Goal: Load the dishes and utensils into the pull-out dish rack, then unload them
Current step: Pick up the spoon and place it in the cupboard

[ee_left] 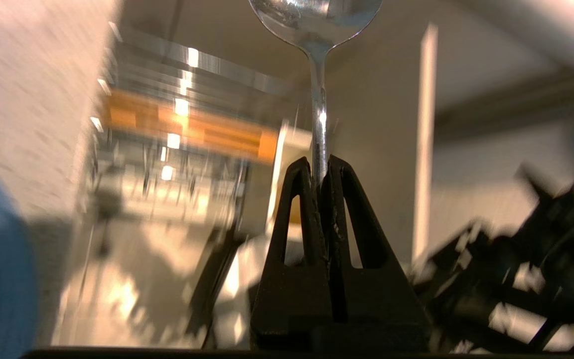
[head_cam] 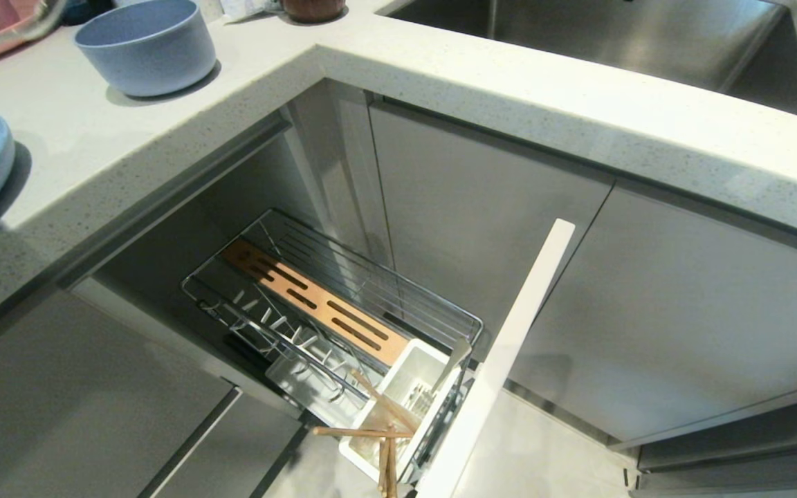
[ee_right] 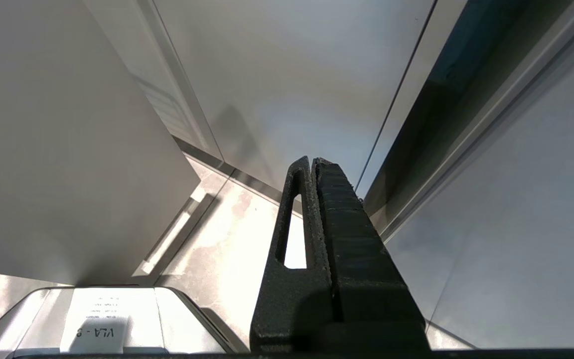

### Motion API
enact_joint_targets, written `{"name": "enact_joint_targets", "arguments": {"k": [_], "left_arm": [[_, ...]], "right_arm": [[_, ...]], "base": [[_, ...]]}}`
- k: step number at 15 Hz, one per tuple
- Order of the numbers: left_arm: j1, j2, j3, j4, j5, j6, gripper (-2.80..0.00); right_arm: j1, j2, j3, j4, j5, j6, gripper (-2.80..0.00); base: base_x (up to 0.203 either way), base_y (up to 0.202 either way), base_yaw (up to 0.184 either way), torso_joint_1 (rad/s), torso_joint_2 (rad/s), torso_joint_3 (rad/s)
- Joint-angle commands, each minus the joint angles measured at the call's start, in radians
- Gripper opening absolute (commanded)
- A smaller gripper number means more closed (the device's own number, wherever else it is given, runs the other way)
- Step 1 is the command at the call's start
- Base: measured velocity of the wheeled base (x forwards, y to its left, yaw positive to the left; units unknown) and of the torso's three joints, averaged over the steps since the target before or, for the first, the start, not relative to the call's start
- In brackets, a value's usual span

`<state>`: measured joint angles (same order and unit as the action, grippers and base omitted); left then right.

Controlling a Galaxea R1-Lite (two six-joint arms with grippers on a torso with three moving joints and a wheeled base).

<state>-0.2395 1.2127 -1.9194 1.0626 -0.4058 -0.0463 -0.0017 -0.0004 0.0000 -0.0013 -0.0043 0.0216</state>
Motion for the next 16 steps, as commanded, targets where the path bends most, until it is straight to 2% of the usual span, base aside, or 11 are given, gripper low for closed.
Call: {"name": "enact_joint_targets", "arguments": {"k": [1,6,10,12,16], "left_arm": [[-0.103,0.101,0.002,0.082,0.059,0.043,-2.80],[-0.350,0.224,0.008,0.126,0.268,0.041,-2.80],[-0.528,0.364,0.054,0.134,0.476,-0.092,-2.80],[-0.570,0.445,0.073,0.147,0.531,-0.149,-2.80],[-0.579,0.570,0.037,0.213,0.551,-0.160,-2.80]], "right_arm": [[0.000,-0.003,0.002,0.000,0.000,0.000,-2.80],[0.000,-0.003,0.002,0.000,0.000,0.000,-2.80],[0.000,-0.004,0.002,0.000,0.000,0.000,-2.80],[0.000,-0.004,0.002,0.000,0.000,0.000,-2.80],[0.000,-0.004,0.002,0.000,0.000,0.000,-2.80]], "base": [[0.000,0.000,0.000,0.000,0.00,0.000],[0.000,0.000,0.000,0.000,0.00,0.000],[0.000,0.000,0.000,0.000,0.00,0.000],[0.000,0.000,0.000,0.000,0.00,0.000],[0.000,0.000,0.000,0.000,0.00,0.000]]}}
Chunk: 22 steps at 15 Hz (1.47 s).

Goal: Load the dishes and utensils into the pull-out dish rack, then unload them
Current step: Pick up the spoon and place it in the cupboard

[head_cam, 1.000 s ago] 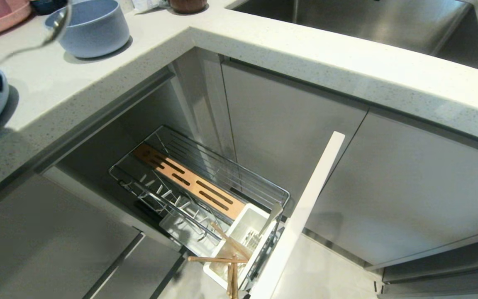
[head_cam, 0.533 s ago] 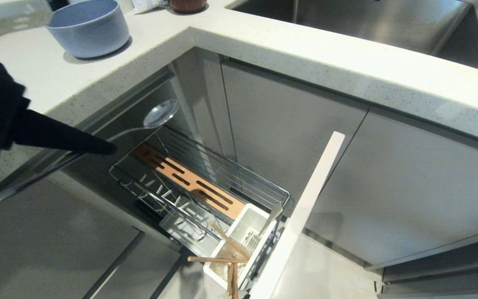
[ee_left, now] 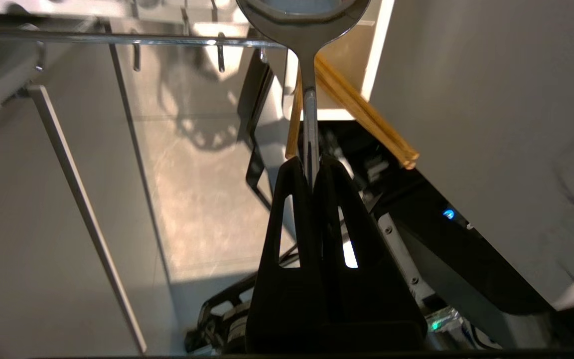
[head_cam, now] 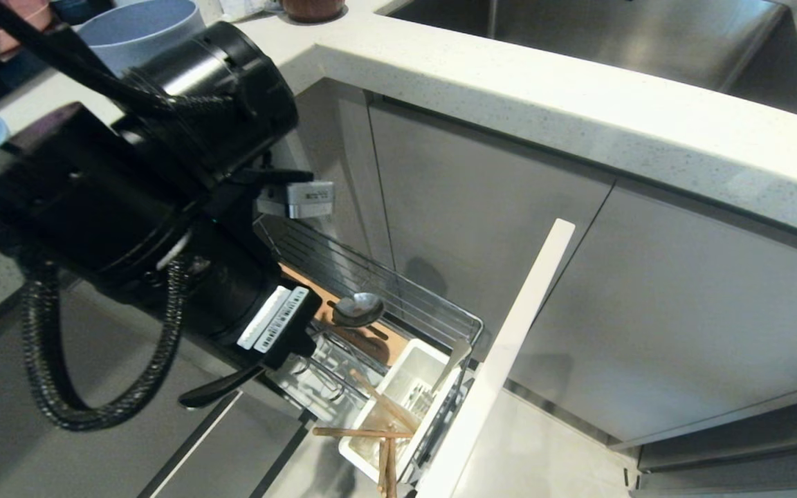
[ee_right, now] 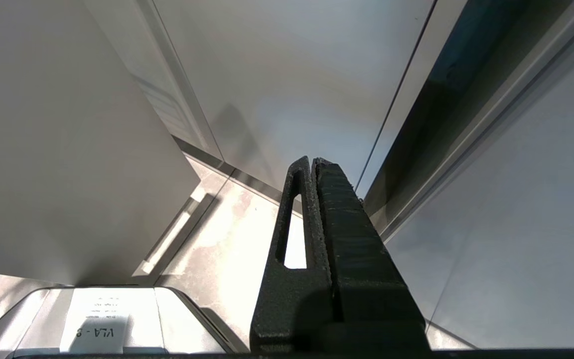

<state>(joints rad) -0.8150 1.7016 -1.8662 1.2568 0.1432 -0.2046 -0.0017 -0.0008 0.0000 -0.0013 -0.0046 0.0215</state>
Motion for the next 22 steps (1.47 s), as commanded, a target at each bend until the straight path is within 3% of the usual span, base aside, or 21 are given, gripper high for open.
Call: {"name": "enact_joint_targets", "arguments": {"k": [1,8,22], "left_arm": [[-0.005,0.113,-0.034,0.034,0.003,-0.001,-2.80],[-0.038,0.222,-0.060,0.004,0.032,0.036,-2.80],[-0.087,0.308,-0.060,0.046,0.041,0.030,-2.80]], "right_arm": [[0.000,-0.003,0.002,0.000,0.000,0.000,-2.80],[0.000,-0.002,0.002,0.000,0.000,0.001,-2.80],[0.000,-0.004,0.002,0.000,0.000,0.000,-2.80]], "base": [[0.000,0.000,0.000,0.000,0.00,0.000],[0.000,0.000,0.000,0.000,0.00,0.000],[0.000,0.000,0.000,0.000,0.00,0.000]]}}
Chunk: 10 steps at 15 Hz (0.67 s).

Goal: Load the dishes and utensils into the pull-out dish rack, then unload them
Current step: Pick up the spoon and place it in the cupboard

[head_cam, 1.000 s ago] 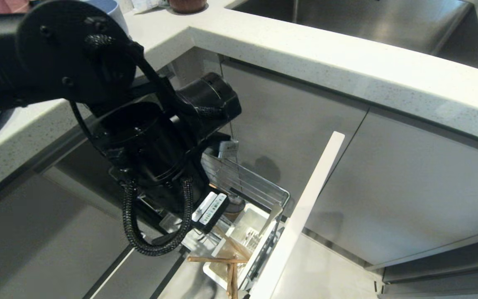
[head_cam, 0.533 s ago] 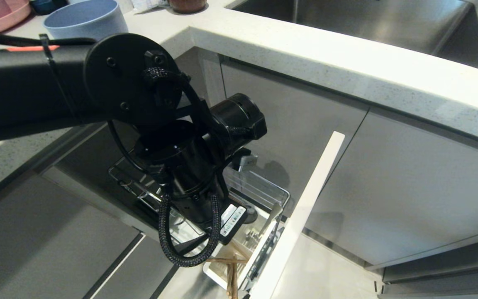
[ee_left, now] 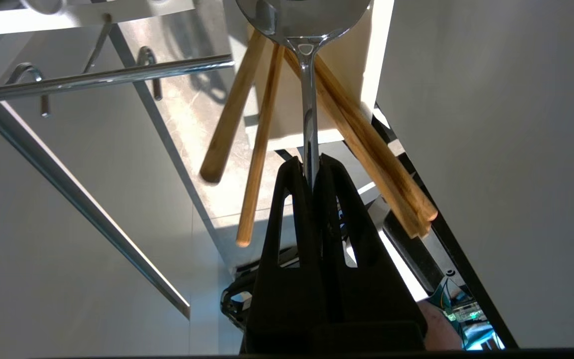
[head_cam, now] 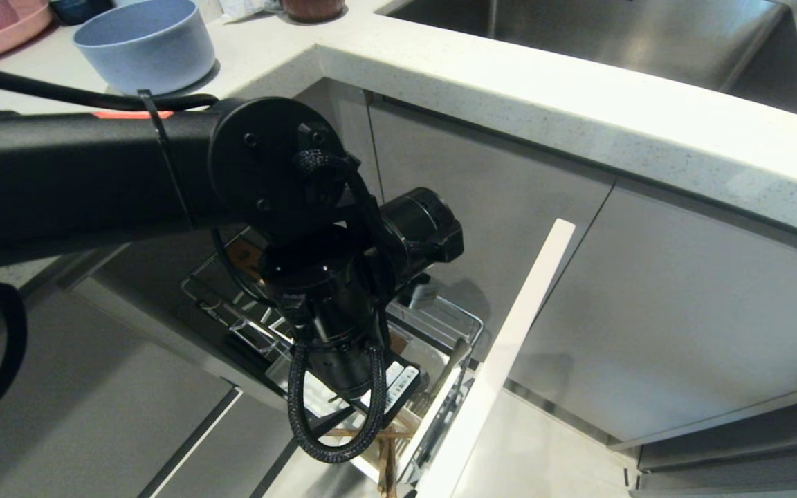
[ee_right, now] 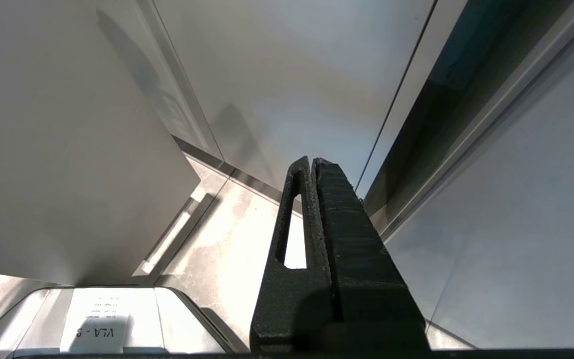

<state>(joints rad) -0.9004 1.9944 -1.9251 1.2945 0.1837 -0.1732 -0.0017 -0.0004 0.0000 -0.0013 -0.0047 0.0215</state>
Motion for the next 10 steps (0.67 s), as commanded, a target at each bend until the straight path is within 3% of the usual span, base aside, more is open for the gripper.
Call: {"name": "enact_joint_targets", "arguments": {"k": [1,10], "left_arm": [[-0.004,0.022,0.000,0.008,-0.001,-0.003,-2.80],[-0.005,0.103,-0.003,-0.040,-0.001,-0.001,-2.80]], "right_arm": [[0.000,-0.003,0.002,0.000,0.000,0.000,-2.80],[0.000,-0.003,0.002,0.000,0.000,0.000,-2.80]], "base": [[0.000,0.000,0.000,0.000,0.00,0.000],[0.000,0.000,0.000,0.000,0.00,0.000]]}}
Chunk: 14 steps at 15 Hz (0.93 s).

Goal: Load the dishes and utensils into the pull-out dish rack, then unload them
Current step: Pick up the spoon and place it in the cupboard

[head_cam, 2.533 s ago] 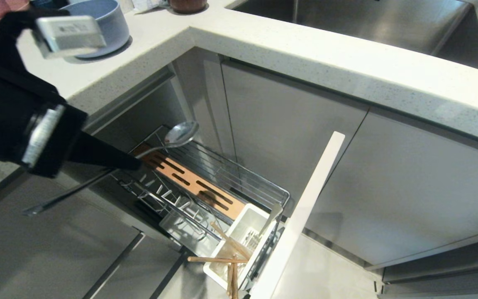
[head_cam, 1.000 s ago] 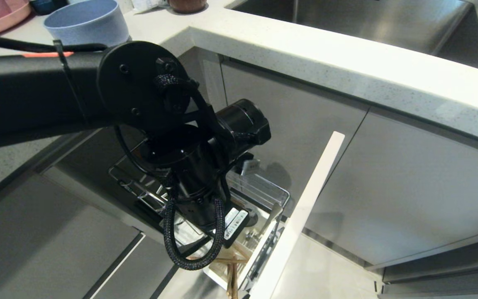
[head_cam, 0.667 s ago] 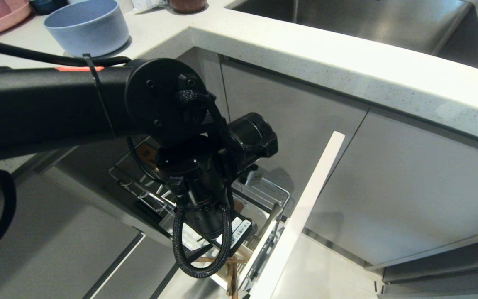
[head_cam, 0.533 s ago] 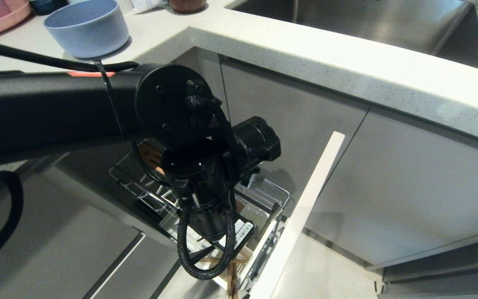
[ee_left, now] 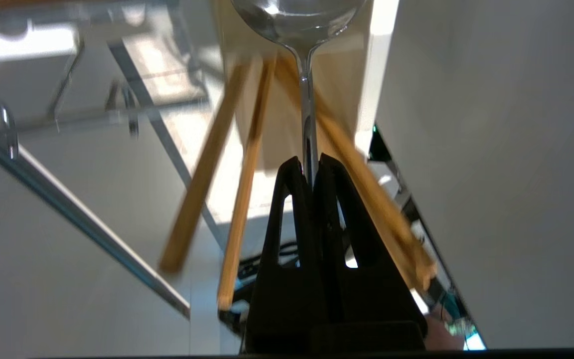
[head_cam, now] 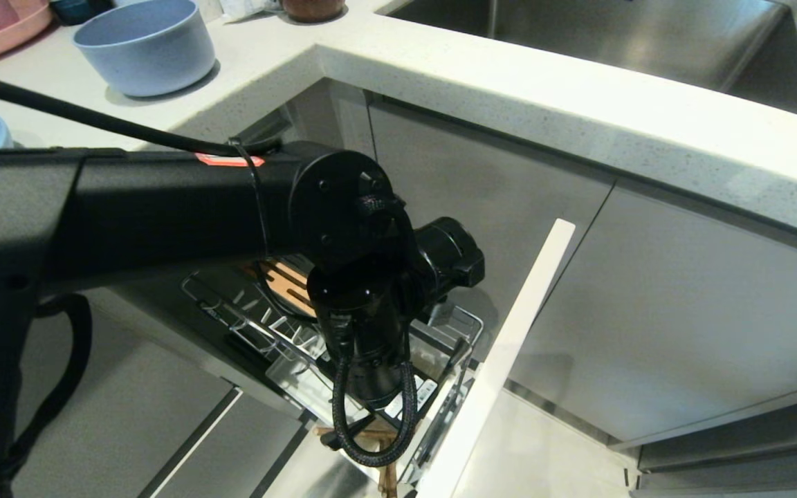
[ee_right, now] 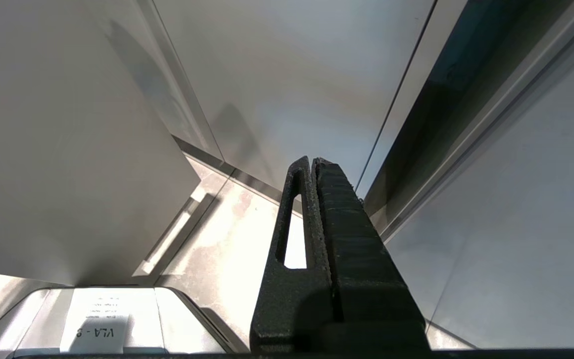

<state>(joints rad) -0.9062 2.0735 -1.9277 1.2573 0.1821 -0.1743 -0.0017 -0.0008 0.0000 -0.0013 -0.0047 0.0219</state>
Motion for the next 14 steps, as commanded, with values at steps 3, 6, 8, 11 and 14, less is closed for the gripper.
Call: {"name": "enact_joint_targets", "arguments": {"k": [3,6,8,11,14], "left_arm": [[0.002,0.050,-0.001,-0.029,0.002,0.004,-2.80],[0.003,0.067,-0.002,-0.065,0.002,0.004,-2.80],[0.004,0.074,-0.002,-0.089,0.002,0.004,-2.80],[0.006,0.074,-0.002,-0.090,0.003,0.006,-1.55],[0.004,0.066,-0.002,-0.092,0.005,0.006,0.00]], "right_arm": [[0.000,-0.003,0.002,0.000,0.000,0.000,-2.80],[0.000,-0.004,0.002,0.000,0.000,0.000,-2.80],[0.000,-0.004,0.002,0.000,0.000,0.000,-2.80],[0.000,-0.003,0.002,0.000,0.000,0.000,-2.80],[0.000,-0.003,0.002,0.000,0.000,0.000,-2.80]], "base": [[0.000,0.000,0.000,0.000,0.00,0.000],[0.000,0.000,0.000,0.000,0.00,0.000],[0.000,0.000,0.000,0.000,0.00,0.000],[0.000,0.000,0.000,0.000,0.00,0.000],[0.000,0.000,0.000,0.000,0.00,0.000]]}}
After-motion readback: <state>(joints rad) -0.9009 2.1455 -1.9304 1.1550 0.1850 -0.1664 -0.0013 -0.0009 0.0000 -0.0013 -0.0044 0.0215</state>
